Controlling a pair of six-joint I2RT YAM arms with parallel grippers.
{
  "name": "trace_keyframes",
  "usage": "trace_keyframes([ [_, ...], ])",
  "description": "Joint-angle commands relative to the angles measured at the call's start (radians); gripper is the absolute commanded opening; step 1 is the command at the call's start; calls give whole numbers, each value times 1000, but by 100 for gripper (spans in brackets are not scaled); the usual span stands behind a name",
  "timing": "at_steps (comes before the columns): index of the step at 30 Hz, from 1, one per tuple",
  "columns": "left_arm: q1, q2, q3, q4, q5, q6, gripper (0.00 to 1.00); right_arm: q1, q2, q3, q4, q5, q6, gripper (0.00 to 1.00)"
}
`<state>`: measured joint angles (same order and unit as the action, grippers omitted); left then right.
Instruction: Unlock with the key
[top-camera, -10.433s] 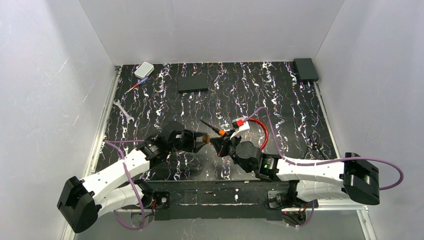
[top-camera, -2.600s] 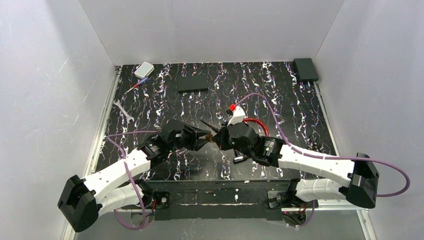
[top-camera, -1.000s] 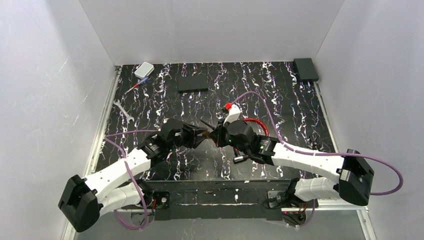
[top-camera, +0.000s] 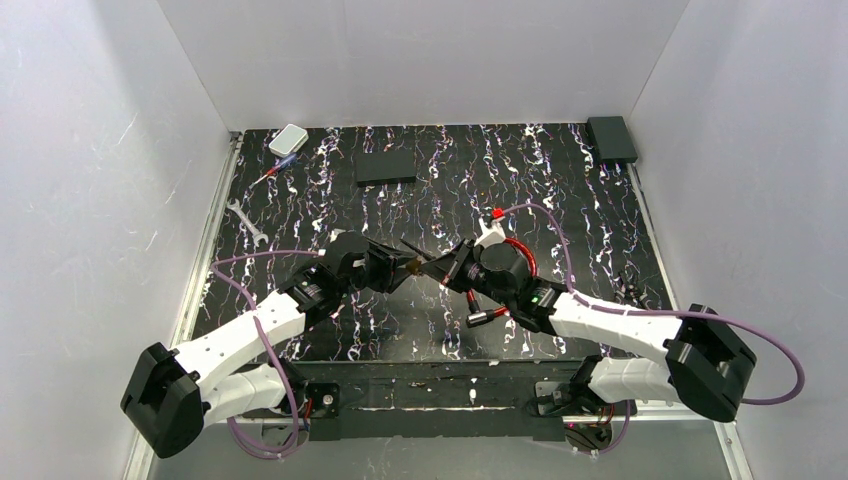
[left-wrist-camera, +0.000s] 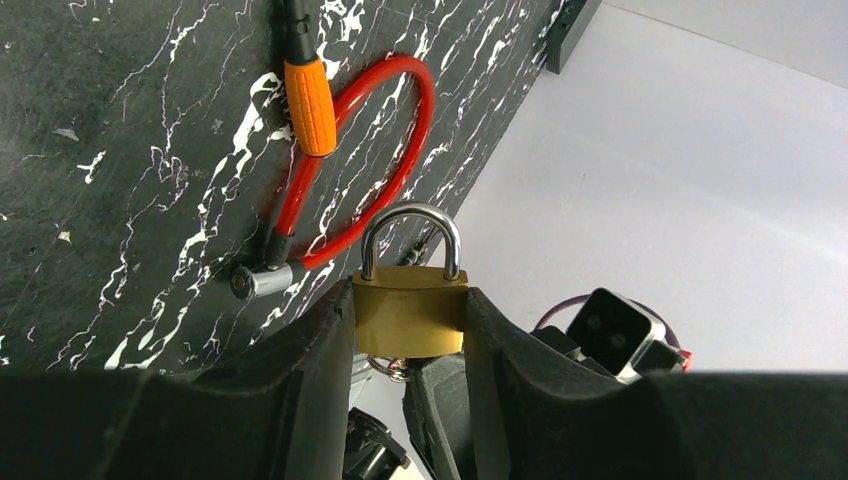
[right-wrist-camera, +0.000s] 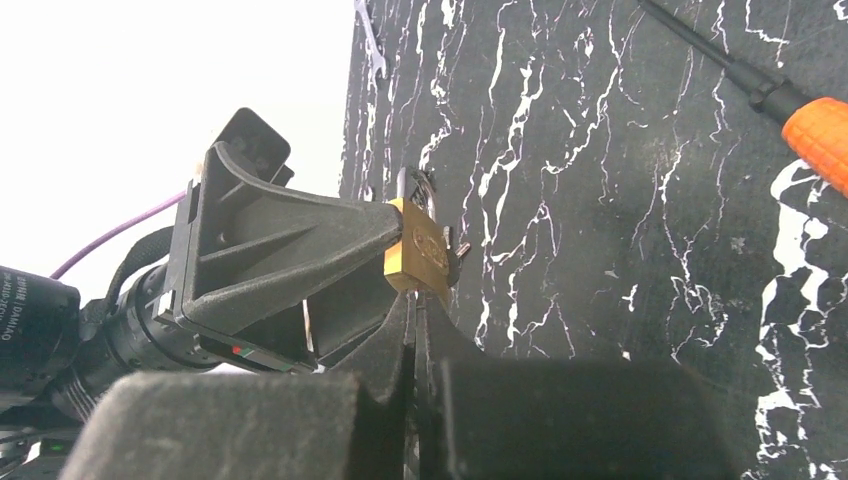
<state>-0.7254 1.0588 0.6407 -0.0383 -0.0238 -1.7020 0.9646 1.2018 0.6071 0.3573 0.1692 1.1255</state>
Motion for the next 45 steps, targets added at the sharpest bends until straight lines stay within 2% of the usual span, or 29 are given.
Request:
trace_keyframes([
  [1, -24, -44, 53, 103, 104, -5, 0, -13, 41, -26, 91, -16, 82, 1],
  [7, -25, -95, 7, 117, 47, -30, 0, -18, 74, -57, 166, -42, 176, 1],
  [13, -24, -139, -46, 197, -9, -46, 0, -18, 102, -75, 230, -49, 260, 1],
  [23, -25, -157, -93, 331, -28, -64, 0, -21, 145, -68, 226, -81, 376, 1],
  [29, -26, -198, -130, 375, -62, -63, 0, -23, 188, -100, 282, -120, 473, 1],
  [34, -24, -208, -144, 380, -62, -65, 0, -26, 216, -89, 304, -143, 467, 1],
  [38, -24, -218, -160, 379, -62, -72, 0, -42, 190, -94, 304, -146, 380, 1],
  [39, -24, -223, -166, 378, -66, -71, 0, -50, 176, -94, 298, -147, 343, 4],
  [42, -24, -235, -183, 377, -77, -74, 0, -76, 144, -28, 215, -208, 154, 21],
  [45, -23, -236, -191, 370, -78, -67, 0, -79, 101, 106, -41, -222, -109, 41],
])
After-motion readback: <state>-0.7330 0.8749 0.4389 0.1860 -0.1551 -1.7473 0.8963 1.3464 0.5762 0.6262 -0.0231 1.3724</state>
